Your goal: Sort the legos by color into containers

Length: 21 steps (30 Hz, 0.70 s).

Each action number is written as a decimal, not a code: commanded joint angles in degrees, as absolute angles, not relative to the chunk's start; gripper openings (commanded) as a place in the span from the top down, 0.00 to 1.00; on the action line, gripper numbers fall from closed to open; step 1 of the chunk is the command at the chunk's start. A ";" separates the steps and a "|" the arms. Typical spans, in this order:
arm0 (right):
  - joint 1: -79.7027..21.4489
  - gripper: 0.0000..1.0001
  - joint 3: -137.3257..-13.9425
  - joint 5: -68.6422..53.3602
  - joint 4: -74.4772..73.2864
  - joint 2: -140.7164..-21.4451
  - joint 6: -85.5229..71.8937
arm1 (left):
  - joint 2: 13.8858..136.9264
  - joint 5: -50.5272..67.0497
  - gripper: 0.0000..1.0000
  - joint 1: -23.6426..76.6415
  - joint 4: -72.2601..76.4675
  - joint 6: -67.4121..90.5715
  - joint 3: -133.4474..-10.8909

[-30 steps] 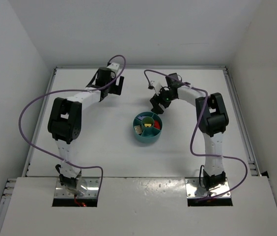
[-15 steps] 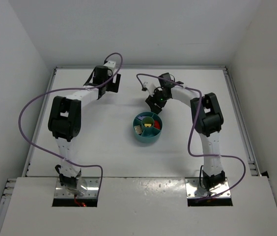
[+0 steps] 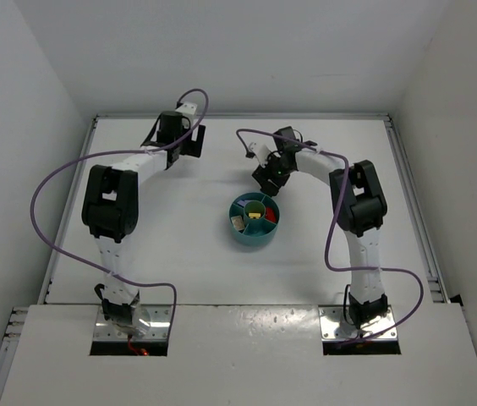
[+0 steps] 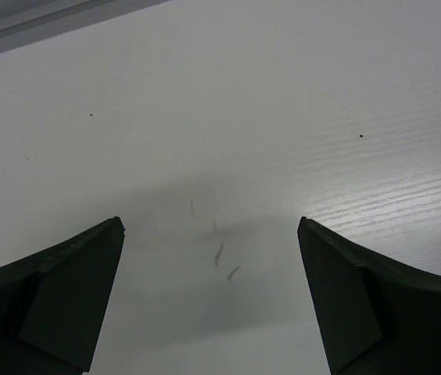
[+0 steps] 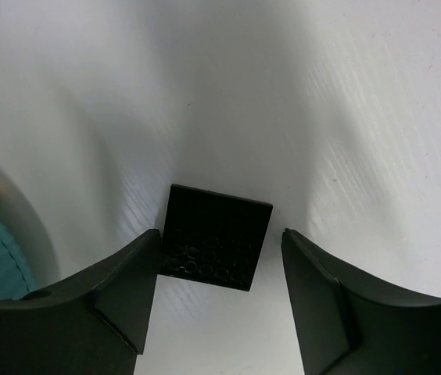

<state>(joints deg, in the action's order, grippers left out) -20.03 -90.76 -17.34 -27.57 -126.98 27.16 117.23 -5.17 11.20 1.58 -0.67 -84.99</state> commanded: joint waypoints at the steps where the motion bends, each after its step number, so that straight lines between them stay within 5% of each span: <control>1: -20.48 0.38 -88.68 -14.60 -31.38 -126.30 25.14 | 115.31 -4.22 0.00 10.72 4.39 -1.49 -84.46; 9: -21.01 0.64 -87.28 -14.06 -31.38 -126.83 24.08 | 111.98 -3.61 0.00 10.72 5.62 -4.04 -81.48; 21: -19.95 0.69 -83.67 -12.92 -26.28 -117.52 22.32 | 109.78 16.05 0.00 7.39 1.58 6.22 -82.62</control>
